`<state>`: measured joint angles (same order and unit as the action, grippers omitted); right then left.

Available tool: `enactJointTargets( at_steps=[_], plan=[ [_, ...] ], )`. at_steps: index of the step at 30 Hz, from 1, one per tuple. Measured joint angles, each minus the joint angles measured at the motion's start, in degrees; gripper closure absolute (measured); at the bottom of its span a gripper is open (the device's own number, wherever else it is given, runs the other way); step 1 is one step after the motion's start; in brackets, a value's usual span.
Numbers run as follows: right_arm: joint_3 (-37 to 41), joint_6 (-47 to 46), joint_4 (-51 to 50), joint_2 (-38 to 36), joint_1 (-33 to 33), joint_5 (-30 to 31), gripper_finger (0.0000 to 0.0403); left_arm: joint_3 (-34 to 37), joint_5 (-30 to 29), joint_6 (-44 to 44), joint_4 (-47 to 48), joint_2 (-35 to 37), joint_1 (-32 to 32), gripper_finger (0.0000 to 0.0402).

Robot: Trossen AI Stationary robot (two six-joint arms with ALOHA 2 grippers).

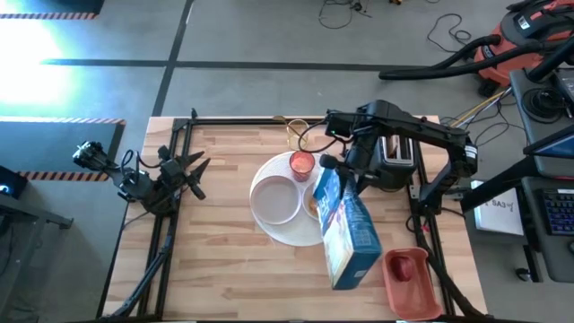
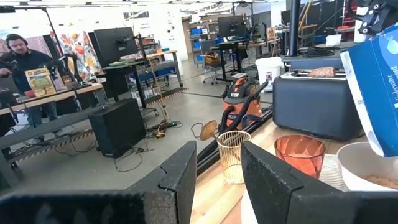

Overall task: Arrange a breakfast setting
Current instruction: Pour the cereal from the cereal box into the white bowl

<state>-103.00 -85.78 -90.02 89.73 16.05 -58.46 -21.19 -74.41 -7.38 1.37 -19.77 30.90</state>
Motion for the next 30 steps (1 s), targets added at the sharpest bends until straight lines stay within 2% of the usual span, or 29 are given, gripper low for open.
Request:
enactJointTargets(
  at_steps=[19, 30],
  plan=[
    [1.03, -1.99, -0.12, -0.11, 0.75, -0.05, 0.0283, 0.00, 0.00, 0.20, 0.00, -0.02, 0.01, 0.0292],
    [1.26, 1.75, 0.04, -0.13, 1.62, 0.20, 0.0283, 0.00, 0.02, 0.40, 0.00, -0.02, 0.01, 0.0292]
  ],
)
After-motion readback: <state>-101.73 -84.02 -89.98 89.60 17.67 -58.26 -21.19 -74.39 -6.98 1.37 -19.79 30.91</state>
